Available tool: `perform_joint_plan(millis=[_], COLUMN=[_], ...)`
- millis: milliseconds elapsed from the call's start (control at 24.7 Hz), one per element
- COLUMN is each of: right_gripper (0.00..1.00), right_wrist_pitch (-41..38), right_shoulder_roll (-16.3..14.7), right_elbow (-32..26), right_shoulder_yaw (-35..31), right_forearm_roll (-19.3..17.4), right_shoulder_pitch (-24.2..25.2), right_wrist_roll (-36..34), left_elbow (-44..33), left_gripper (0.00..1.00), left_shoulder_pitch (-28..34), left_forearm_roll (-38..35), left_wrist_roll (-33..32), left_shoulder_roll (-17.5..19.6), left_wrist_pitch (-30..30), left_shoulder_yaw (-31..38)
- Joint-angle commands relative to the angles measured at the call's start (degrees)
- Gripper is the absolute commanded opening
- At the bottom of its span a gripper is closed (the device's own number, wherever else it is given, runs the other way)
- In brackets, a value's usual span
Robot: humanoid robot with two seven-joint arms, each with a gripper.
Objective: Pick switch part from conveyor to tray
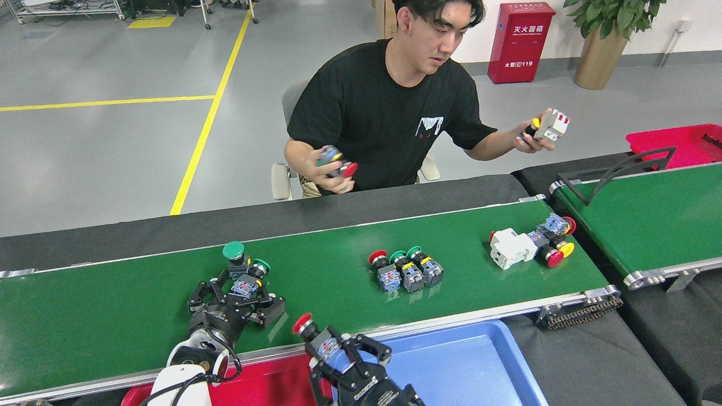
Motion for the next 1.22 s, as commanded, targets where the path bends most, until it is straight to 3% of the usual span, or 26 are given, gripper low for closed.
perform_joint_plan(millis=[0, 81, 162, 284, 365, 649, 730, 770, 811, 851, 892, 1054, 1176], right_gripper=[1.00, 1.00, 1.00, 1.00, 1.00, 1.00, 1.00, 1.00, 1.00, 1.00, 1.00, 1.00, 1.00], right_wrist_pitch=[-0.7, -0.6, -0.6, -0.4, 0.4, 9.5, 9.5, 9.5, 9.5, 9.5, 9.5, 9.6, 9.1], right_shoulder_roll=[0.2, 0.2, 0.1, 0.0, 0.0, -0.6, -1.3, -1.5, -1.5, -1.5, -1.4, -1.5, -2.2], right_elbow=[-1.0, -1.0, -1.1, -1.5, -2.7, -7.6, -7.4, -7.2, -7.1, -6.9, -6.9, -6.8, -6.2], right_shoulder_yaw=[0.7, 0.6, 0.6, -0.3, -4.1, -24.3, -28.6, -30.1, -30.6, -30.9, -30.9, -30.7, -29.0], right_forearm_roll=[0.1, 0.1, 0.1, -0.1, -0.2, -0.2, -0.2, -0.2, -0.2, -0.3, -0.2, 0.2, 0.6], right_shoulder_pitch=[-0.2, -0.2, -0.3, 0.0, 1.0, 14.2, 15.7, 16.4, 16.5, 16.5, 16.5, 14.0, 10.4], right_wrist_roll=[-1.0, -1.1, -1.1, -1.3, -2.5, -9.5, -9.6, -9.6, -9.6, -9.6, -9.5, -9.0, -6.0], left_elbow=[-0.5, -1.9, -3.7, -7.7, -11.9, -31.6, -35.7, -37.6, -38.8, -39.6, -40.1, -40.6, -40.8], left_gripper=[0.63, 0.05, 0.03, 0.01, 0.00, 0.03, 0.09, 0.25, 0.51, 0.85, 1.00, 1.00, 1.00], left_shoulder_pitch=[-0.4, 1.5, 3.8, 8.2, 11.7, 27.5, 31.4, 33.6, 35.2, 36.6, 37.6, 40.1, 40.3], left_forearm_roll=[0.6, 3.2, 6.6, 7.6, 8.8, 12.2, 12.3, 12.3, 12.4, 12.6, 13.1, 18.6, 18.8], left_wrist_roll=[0.5, 0.5, 0.5, 0.7, 1.2, 1.2, 1.1, 1.1, 1.0, 1.1, 1.2, 1.3, 1.3], left_shoulder_roll=[0.8, 0.8, 0.9, 1.7, 2.0, 2.6, 3.4, 3.8, 3.9, 3.6, 3.2, 3.8, 3.5], left_wrist_pitch=[0.7, -3.8, -7.6, -8.4, -9.5, -26.6, -32.5, -33.6, -33.6, -33.6, -33.6, -33.6, -33.6], left_shoulder_yaw=[0.9, 0.6, 1.2, 1.1, 0.9, 1.4, 1.5, 1.5, 1.8, 2.7, 3.8, 4.9, 6.8])
